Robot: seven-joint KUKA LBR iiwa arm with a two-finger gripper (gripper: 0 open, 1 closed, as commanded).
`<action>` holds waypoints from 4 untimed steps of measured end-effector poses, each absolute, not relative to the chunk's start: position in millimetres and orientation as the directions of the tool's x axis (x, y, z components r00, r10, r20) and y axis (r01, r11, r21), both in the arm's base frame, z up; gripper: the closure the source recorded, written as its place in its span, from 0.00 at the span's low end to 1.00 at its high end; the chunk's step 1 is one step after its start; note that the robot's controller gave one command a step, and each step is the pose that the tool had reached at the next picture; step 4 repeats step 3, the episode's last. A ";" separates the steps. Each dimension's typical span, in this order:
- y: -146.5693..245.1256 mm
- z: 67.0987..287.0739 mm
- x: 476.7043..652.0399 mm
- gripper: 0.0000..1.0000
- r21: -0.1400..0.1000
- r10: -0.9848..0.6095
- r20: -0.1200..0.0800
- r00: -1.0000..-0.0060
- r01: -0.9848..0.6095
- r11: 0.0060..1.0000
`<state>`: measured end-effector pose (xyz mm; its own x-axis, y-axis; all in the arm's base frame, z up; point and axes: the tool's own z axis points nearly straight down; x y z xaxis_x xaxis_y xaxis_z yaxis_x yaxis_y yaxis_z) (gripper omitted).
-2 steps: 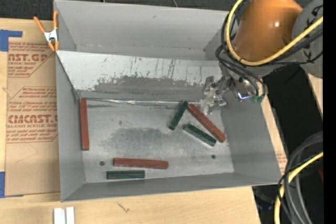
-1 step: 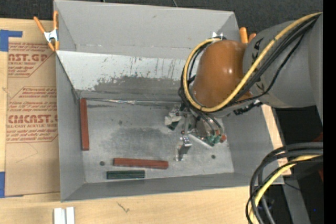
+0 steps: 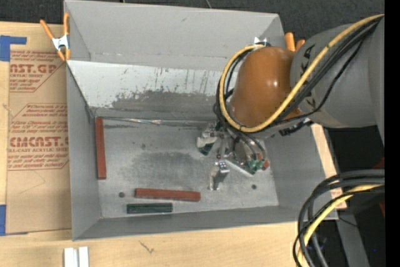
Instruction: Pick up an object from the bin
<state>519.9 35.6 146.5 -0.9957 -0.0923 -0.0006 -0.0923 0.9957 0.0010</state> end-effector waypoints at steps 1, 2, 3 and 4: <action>92.1 76.1 486.6 1.00 0.001 -0.186 -0.012 -0.982 -0.186 0.983; 92.0 76.1 486.6 1.00 0.001 -0.186 -0.012 -0.982 -0.186 0.983; 28.5 221.0 485.7 1.00 0.000 -0.211 -0.002 -0.978 -0.211 0.978; 28.5 221.0 485.7 1.00 0.000 -0.211 -0.002 -0.978 -0.211 0.978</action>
Offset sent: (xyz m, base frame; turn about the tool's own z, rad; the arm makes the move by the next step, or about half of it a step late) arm 0.0000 0.0000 0.0000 0.0000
